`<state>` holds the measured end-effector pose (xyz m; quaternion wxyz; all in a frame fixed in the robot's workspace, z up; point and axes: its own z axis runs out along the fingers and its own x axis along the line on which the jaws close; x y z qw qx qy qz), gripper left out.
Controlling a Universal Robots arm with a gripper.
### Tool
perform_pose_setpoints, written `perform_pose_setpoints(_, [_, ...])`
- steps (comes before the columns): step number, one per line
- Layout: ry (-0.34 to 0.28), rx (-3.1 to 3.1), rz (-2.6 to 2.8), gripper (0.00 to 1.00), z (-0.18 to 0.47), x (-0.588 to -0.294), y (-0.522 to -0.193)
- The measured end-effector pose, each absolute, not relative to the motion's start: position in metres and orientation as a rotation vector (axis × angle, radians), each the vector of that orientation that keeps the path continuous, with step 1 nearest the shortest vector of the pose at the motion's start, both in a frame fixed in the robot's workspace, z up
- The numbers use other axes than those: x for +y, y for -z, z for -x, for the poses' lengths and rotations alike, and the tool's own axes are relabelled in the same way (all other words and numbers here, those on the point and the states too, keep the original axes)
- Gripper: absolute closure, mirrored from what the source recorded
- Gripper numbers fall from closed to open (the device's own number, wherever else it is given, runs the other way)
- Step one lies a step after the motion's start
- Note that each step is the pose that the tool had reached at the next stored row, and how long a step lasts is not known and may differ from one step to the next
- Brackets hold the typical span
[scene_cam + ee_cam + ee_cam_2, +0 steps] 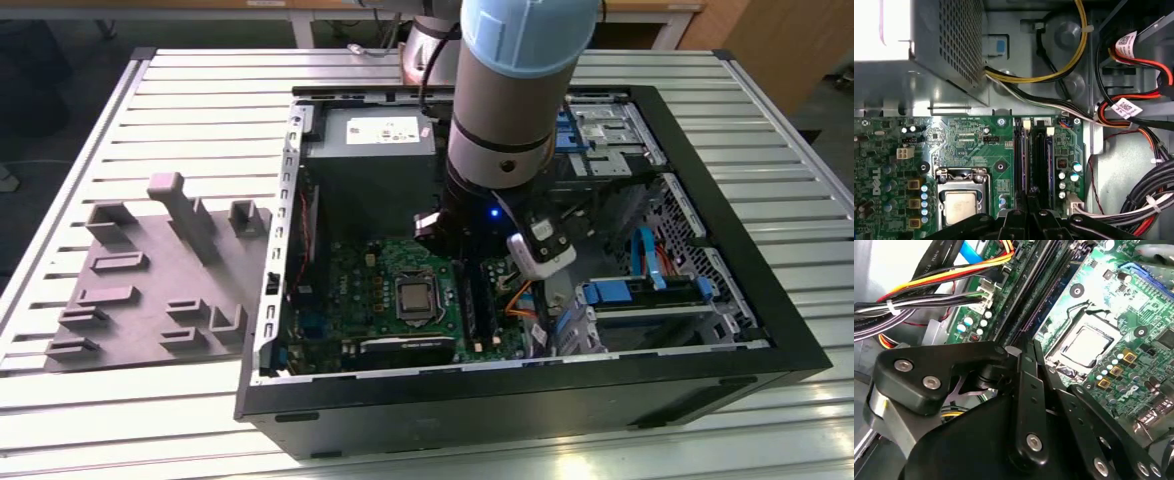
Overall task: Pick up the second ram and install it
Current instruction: 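Insert the second ram into the second slot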
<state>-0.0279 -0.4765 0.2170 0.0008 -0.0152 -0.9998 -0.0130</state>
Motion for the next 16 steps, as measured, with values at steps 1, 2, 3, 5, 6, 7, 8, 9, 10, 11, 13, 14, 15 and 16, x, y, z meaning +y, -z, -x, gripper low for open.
perform_pose_setpoints(1, [0.045, -3.140, 0.048, 0.88, 0.028, -0.476, -0.221])
perform_pose_setpoints(2, [0.044, -3.140, 0.048, 0.88, 0.028, -0.476, -0.225])
perform_pose_setpoints(3, [0.042, -3.140, 0.048, 0.88, 0.028, -0.476, -0.230])
perform_pose_setpoints(5, [0.042, -3.140, 0.048, 0.88, 0.028, -0.476, -0.239])
perform_pose_setpoints(6, [0.042, -3.140, 0.048, 0.88, 0.028, -0.476, -0.244])
perform_pose_setpoints(7, [0.041, -3.140, 0.048, 0.88, 0.028, -0.476, -0.249])
perform_pose_setpoints(8, [0.041, -3.140, 0.048, 0.88, 0.028, -0.476, -0.253])
perform_pose_setpoints(9, [0.041, -3.139, 0.048, 0.88, 0.028, -0.476, -0.258])
perform_pose_setpoints(10, [0.041, -3.140, 0.048, 0.88, 0.028, -0.476, -0.262])
perform_pose_setpoints(11, [0.041, -3.139, 0.048, 0.88, 0.028, -0.476, -0.267])
perform_pose_setpoints(13, [0.042, -3.140, 0.048, 0.88, 0.028, -0.476, -0.271])
perform_pose_setpoints(14, [0.041, -3.140, 0.048, 0.88, 0.028, -0.476, -0.271])
perform_pose_setpoints(15, [0.042, -3.140, 0.048, 0.88, 0.028, -0.476, -0.271])
perform_pose_setpoints(16, [0.042, -3.140, 0.048, 0.88, 0.028, -0.476, -0.271])
